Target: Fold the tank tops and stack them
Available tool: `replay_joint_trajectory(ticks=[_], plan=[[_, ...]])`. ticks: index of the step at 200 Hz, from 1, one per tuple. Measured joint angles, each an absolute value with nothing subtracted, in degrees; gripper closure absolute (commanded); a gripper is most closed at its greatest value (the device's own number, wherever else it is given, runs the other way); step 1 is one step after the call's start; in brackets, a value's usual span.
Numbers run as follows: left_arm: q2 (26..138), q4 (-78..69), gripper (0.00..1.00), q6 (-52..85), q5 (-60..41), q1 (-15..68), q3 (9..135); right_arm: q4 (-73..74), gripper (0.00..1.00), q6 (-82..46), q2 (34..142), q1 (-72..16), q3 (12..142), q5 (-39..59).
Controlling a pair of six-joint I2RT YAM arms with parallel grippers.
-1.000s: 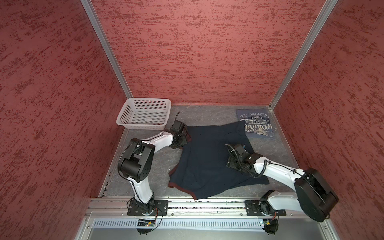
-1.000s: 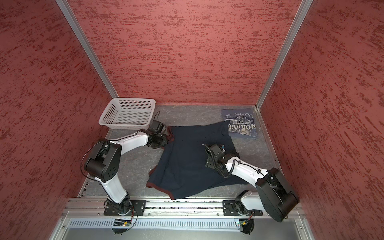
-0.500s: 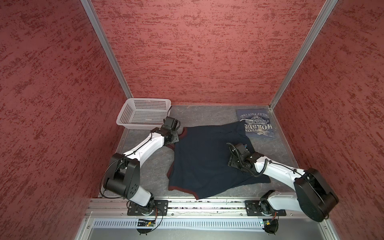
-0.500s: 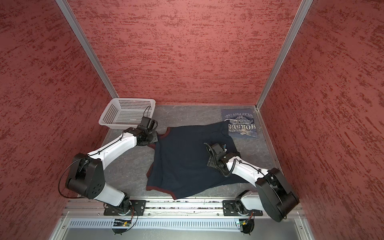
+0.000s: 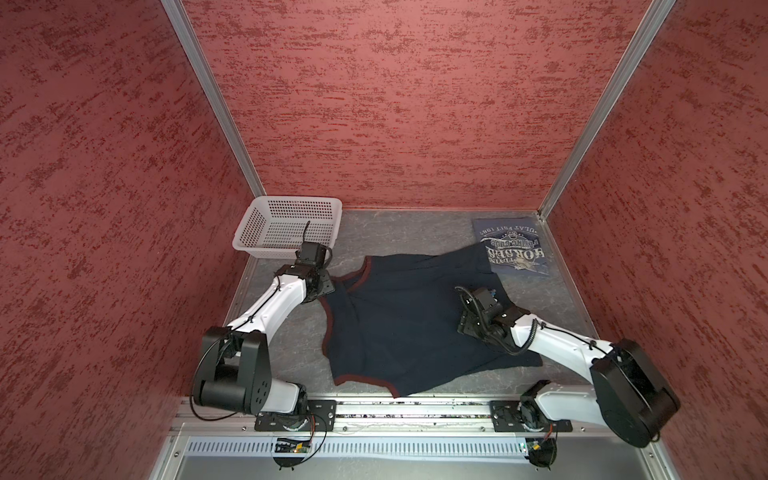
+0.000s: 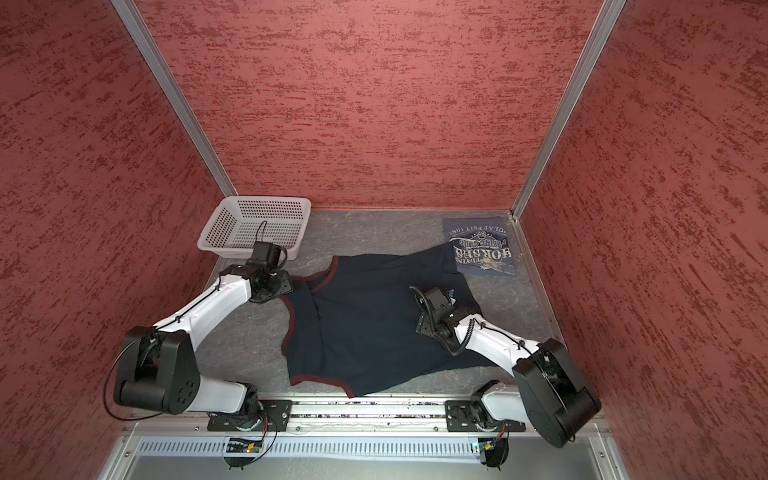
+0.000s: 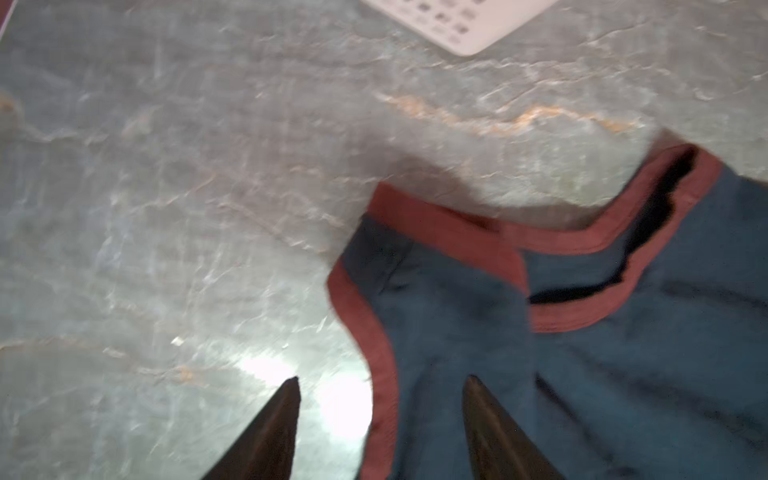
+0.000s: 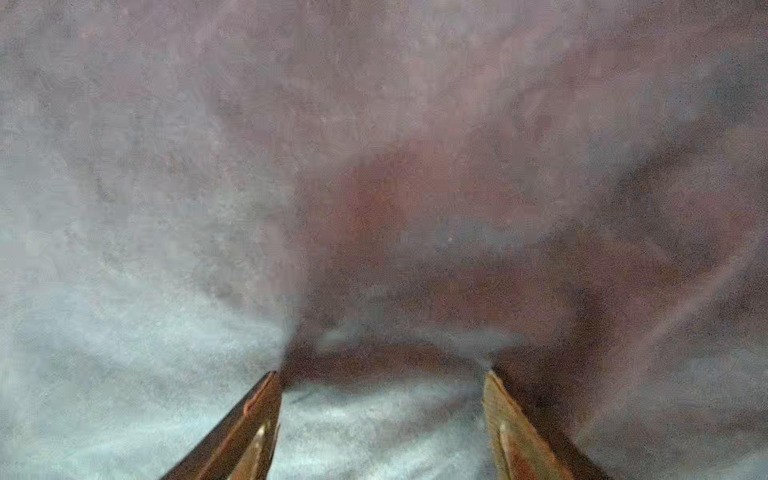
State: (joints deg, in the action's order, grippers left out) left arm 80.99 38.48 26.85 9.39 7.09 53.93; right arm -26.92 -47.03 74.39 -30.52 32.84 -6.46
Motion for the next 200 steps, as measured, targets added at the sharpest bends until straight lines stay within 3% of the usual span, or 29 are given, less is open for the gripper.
replay_joint_trajectory(ticks=[49,90,133,200], plan=[[84.62,34.11,0.46,26.35,1.98,6.31,53.47,-26.74,0.22,-46.46,74.26,-30.5,32.62,-6.44],[92.2,31.57,0.49,26.06,-2.55,7.05,56.71,-26.7,0.22,-46.46,74.28,-30.5,32.62,-6.44],[99.83,30.87,0.49,26.35,-2.5,2.9,58.72,-26.37,0.22,-46.48,74.54,-29.69,32.62,-6.59],[100.09,29.58,0.45,29.1,-2.46,-5.91,58.81,-25.43,0.22,-46.94,74.24,-26.96,32.29,-6.63]])
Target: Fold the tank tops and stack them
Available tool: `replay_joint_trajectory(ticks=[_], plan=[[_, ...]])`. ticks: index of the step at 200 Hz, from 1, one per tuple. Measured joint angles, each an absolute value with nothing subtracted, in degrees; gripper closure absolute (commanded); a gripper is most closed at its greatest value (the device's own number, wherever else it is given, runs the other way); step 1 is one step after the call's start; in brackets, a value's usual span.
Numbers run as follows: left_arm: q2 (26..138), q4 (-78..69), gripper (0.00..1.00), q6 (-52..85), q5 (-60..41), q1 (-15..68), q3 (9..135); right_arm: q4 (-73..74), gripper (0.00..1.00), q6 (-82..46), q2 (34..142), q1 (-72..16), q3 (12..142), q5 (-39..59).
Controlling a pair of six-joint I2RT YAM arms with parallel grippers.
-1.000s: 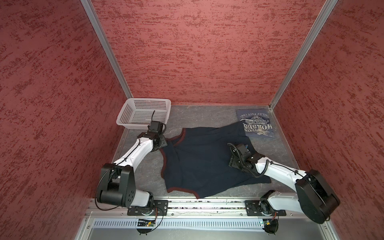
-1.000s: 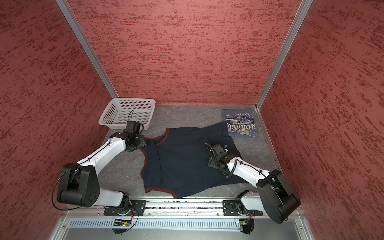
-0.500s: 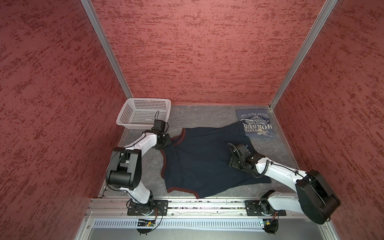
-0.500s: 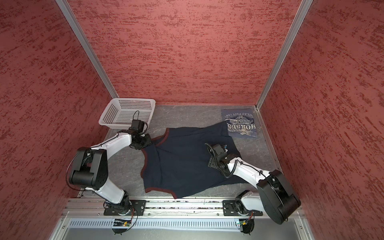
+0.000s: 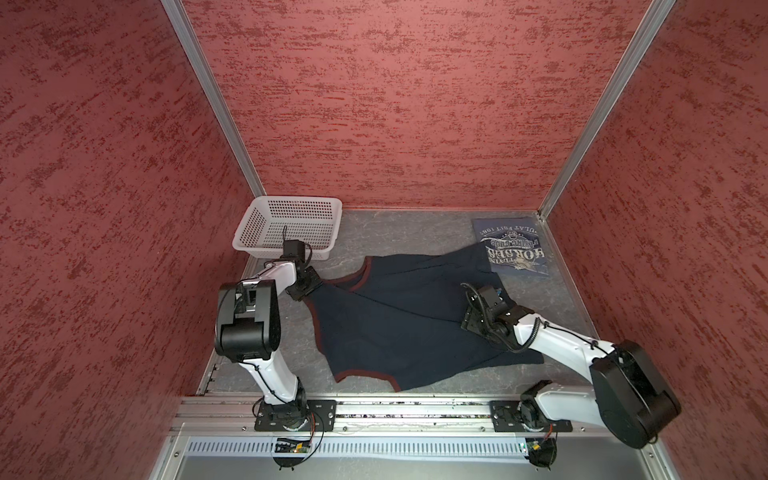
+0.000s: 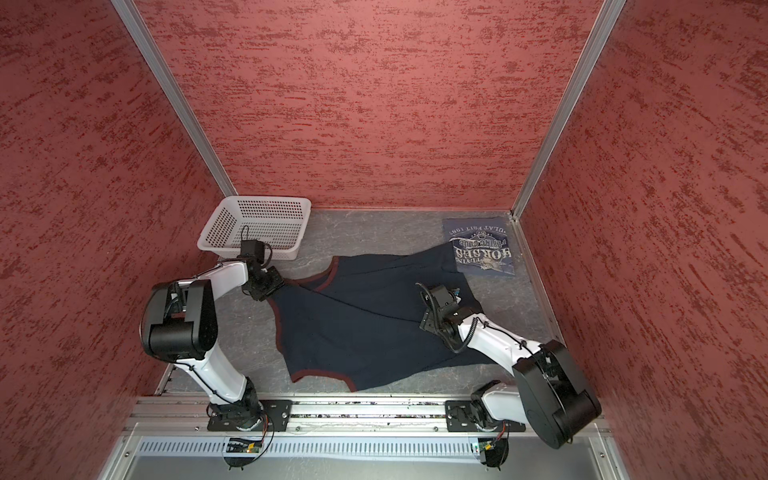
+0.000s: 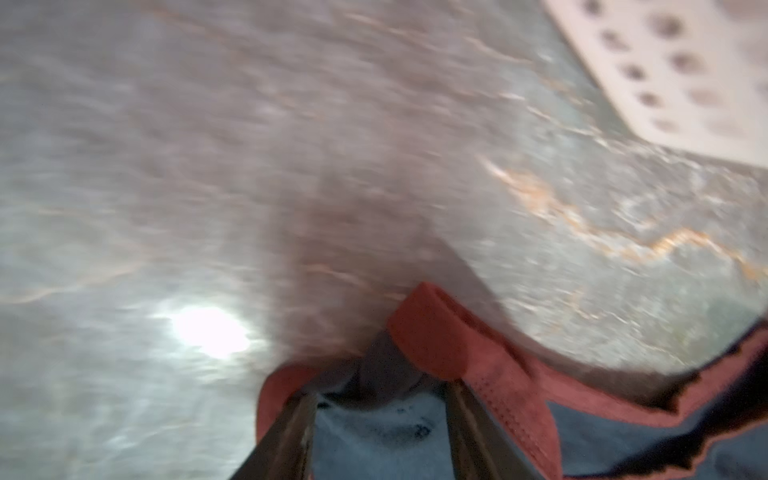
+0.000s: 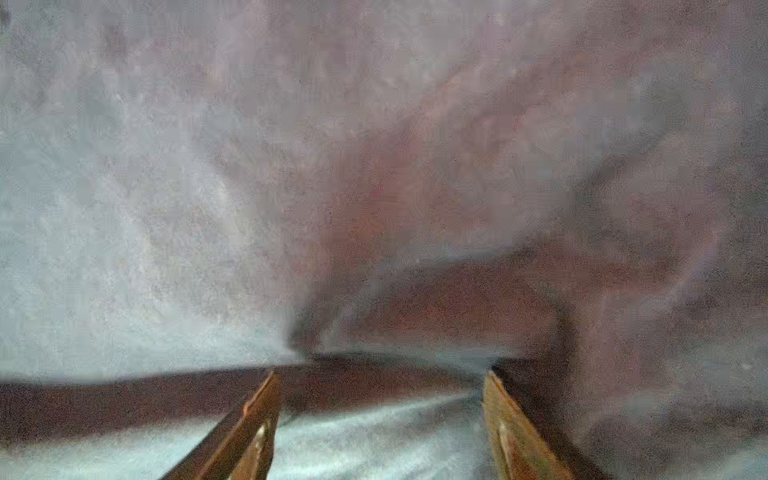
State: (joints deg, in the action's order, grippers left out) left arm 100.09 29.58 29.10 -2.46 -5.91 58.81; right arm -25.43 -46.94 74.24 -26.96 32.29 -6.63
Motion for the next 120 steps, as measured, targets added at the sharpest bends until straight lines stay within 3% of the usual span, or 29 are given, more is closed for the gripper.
replay_joint_trajectory(ticks=[27,57,85,120], plan=[[97.08,31.42,0.38,29.28,-0.99,-5.3,57.67,-25.43,0.22,-46.19,74.11,-26.85,32.34,-6.26],[90.19,34.94,0.33,29.02,3.81,2.04,59.22,-26.24,0.21,-44.47,73.43,-26.5,32.51,-5.32],[89.06,35.29,0.35,28.23,3.92,11.03,64.95,-26.65,0.21,-43.2,72.23,-26.39,33.04,-4.03],[99.72,35.44,0.42,26.57,3.05,18.13,75.37,-26.52,0.22,-42.7,72.14,-26.39,33.8,-2.79]])
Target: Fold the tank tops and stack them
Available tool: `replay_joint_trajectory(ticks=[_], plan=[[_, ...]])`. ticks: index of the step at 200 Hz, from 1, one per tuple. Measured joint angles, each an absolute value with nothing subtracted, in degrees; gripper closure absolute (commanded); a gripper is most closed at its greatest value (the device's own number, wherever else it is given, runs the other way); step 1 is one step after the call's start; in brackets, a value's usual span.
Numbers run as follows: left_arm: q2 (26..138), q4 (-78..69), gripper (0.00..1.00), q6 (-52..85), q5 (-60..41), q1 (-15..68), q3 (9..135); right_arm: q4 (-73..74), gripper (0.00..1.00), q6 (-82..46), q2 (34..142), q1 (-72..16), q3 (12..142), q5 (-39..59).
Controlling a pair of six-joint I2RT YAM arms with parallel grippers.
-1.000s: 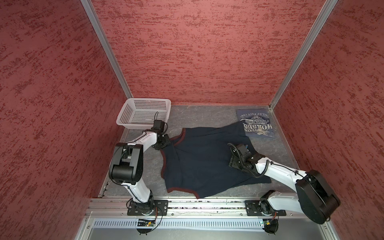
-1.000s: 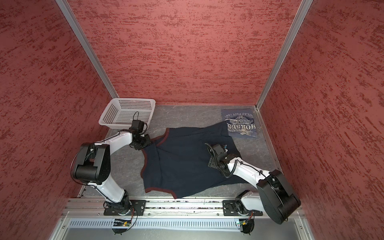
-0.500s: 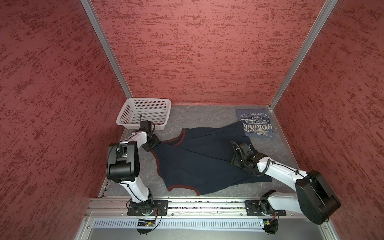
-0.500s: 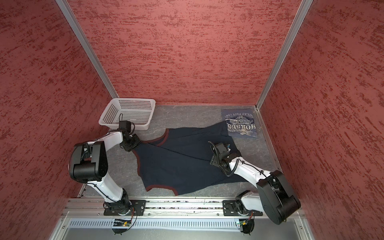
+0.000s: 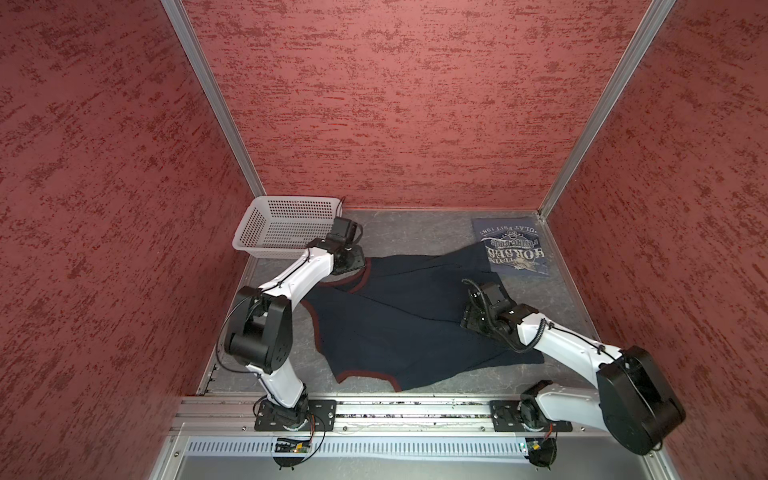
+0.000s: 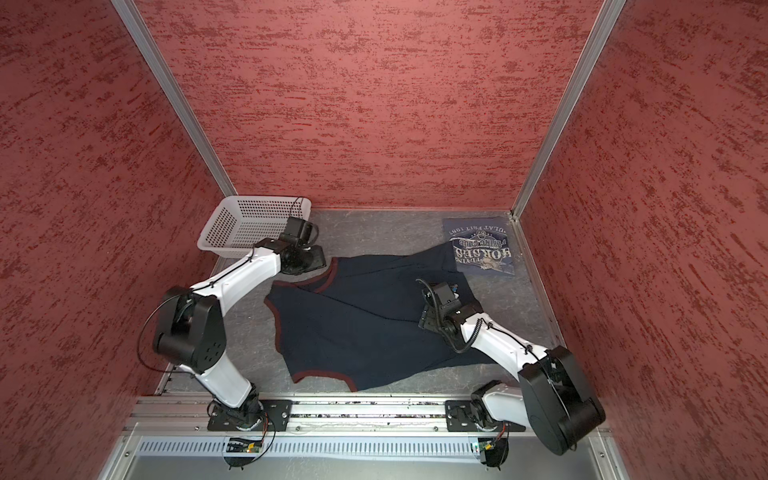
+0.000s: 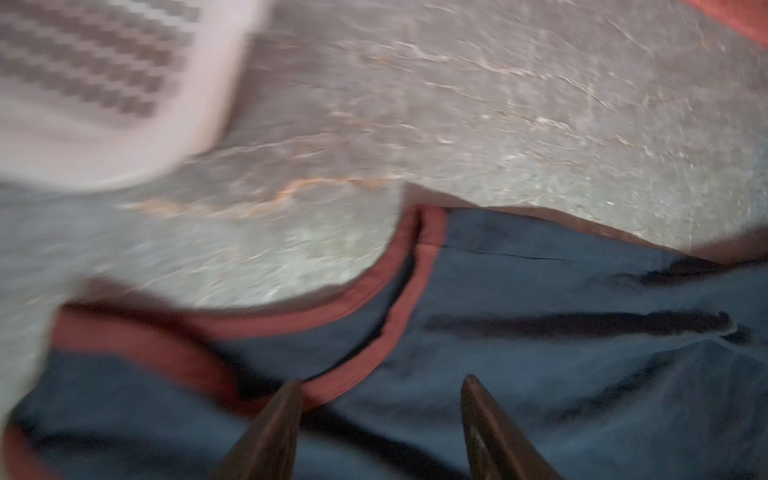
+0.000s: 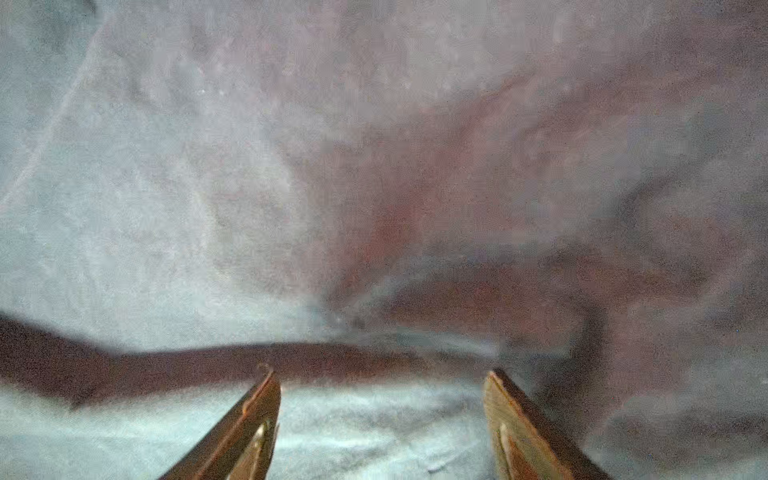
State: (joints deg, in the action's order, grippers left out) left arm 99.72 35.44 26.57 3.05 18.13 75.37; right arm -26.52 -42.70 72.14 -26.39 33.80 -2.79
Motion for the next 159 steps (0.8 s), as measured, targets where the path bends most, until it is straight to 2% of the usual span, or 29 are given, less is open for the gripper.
replay_joint_trajectory(ticks=[35,66,99,159], plan=[[113.27,37.34,0.48,24.99,2.61,20.82,85.08,-26.52,0.22,-42.61,71.88,-26.39,33.76,-2.57],[120.95,39.53,0.52,24.03,2.96,20.93,90.83,-26.46,0.22,-42.61,70.85,-26.39,32.8,-2.57],[124.07,40.66,0.6,23.05,3.57,21.02,94.17,-26.46,0.22,-42.61,70.81,-26.39,31.77,-2.57],[126.96,40.73,0.83,21.54,4.62,21.56,98.19,-26.5,0.21,-42.59,70.81,-26.39,31.27,-2.59]])
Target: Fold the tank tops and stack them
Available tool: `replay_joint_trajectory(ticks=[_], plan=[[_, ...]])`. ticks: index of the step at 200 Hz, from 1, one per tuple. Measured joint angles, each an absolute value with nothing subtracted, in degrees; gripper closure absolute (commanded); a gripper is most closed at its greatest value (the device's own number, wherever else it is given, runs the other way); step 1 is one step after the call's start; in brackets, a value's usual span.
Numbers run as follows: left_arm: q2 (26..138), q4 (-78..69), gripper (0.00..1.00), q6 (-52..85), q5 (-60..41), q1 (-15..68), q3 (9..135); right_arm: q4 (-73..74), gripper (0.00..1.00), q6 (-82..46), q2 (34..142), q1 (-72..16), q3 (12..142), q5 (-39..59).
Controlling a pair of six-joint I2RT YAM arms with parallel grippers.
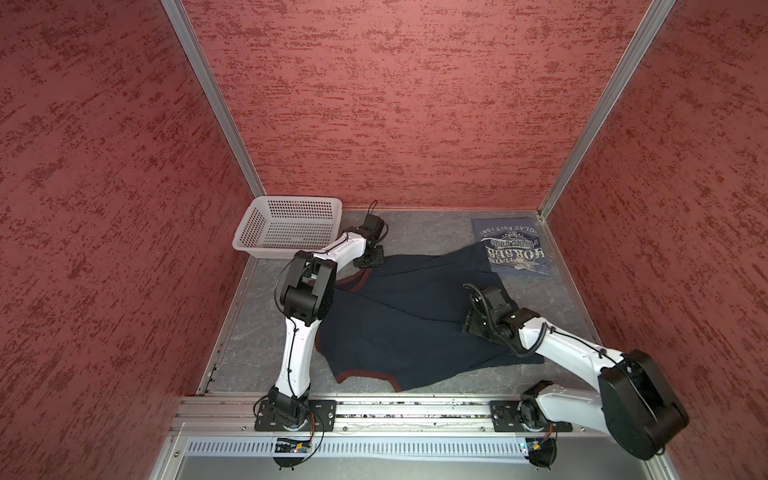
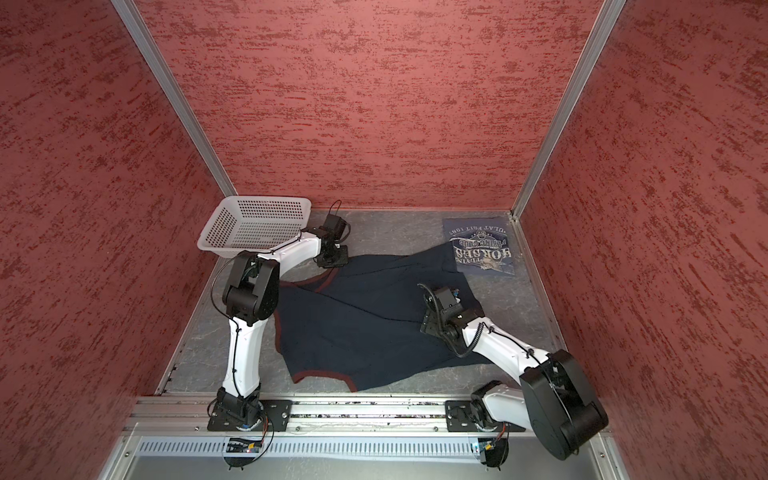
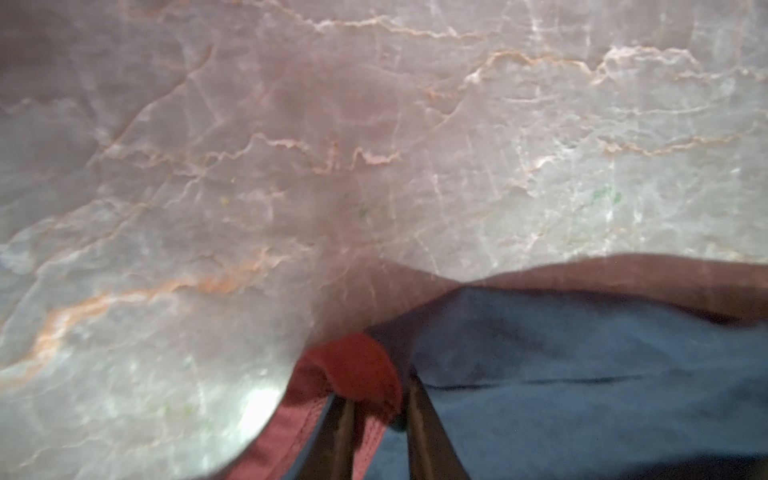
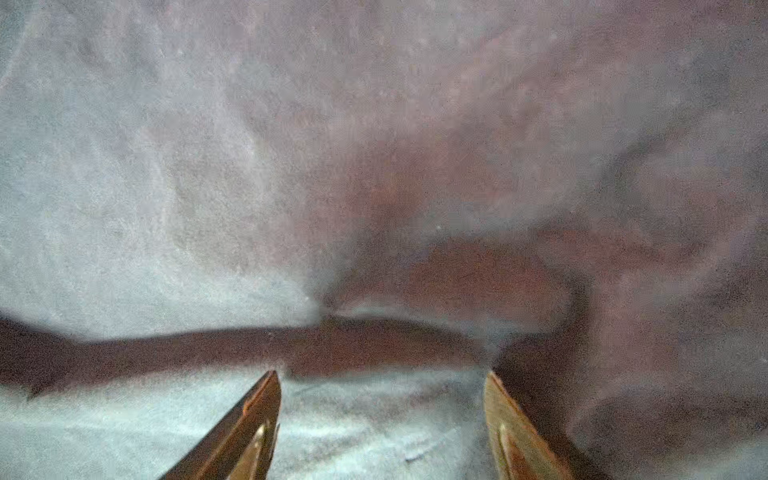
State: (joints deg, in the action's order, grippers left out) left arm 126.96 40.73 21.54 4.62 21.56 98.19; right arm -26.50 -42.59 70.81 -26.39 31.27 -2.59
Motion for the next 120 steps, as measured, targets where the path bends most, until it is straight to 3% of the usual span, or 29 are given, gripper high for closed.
replay_joint_trajectory(ticks=[46,120], plan=[[129.03,41.23,0.96,19.49,6.33,21.56,102.02,-26.65,0.22,-42.61,70.81,-26.39,31.18,-2.63],[129.08,40.53,0.94,13.13,9.1,21.61,107.02,-27.62,0.22,-42.89,70.85,-26.39,30.89,-3.66]])
